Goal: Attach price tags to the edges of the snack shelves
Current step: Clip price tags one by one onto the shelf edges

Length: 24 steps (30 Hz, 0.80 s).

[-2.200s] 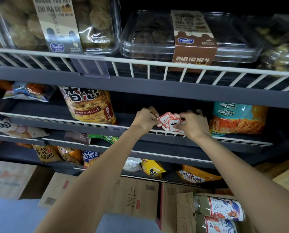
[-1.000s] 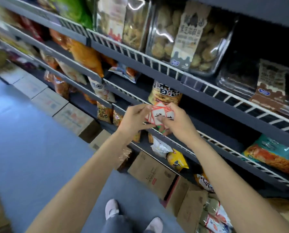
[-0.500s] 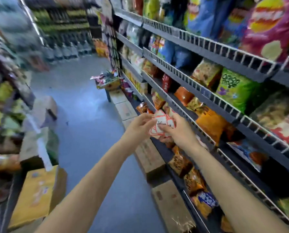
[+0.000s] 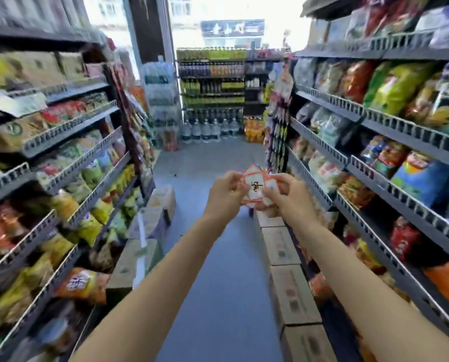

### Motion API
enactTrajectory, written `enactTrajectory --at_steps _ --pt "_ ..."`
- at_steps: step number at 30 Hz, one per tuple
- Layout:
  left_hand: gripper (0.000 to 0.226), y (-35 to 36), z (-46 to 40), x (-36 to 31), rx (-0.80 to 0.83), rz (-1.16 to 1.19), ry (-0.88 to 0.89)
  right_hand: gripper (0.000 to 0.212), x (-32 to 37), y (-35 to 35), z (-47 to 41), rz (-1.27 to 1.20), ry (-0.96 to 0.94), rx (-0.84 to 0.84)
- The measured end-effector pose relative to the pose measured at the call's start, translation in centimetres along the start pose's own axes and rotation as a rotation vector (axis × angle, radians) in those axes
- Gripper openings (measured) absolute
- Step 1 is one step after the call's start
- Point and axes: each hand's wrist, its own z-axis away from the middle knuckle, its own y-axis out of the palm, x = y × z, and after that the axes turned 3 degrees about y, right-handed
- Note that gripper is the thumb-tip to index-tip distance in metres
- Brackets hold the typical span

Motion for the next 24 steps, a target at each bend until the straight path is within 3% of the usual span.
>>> enactTrajectory --at_steps 4,7,13,16,20,24 --pt "0.007 -1.1 -10.7 0.2 -0.096 0.057 0.036 0.03 0.8 2.5 -12.4 0.139 -0.184 -0.015" --pt "0.018 -2.9 -17.5 0.6 -0.121 0.096 0.029 0.043 1.0 4.5 -20.7 0.203 -0.21 0.12" --pt "0.016 -6.7 -29.2 5.0 -0.207 0.174 -0.045 0.049 -0.2 11.2 -33.8 0.289 -0.276 0.3" --pt "0.014 -8.9 -34.9 7.6 -0.216 0.191 -0.038 0.043 -0.6 14.7 -40.0 0.235 -0.284 0.347" --pt "0.018 -13.6 -43.5 10.6 -0.316 0.092 0.017 0.017 -0.3 20.4 -49.0 0.155 -0.379 0.352" --pt "0.013 -19.5 -51.4 12.2 -0.372 -0.08 0.037 0.013 0.7 27.3 -58.7 0.192 -0.452 0.357"
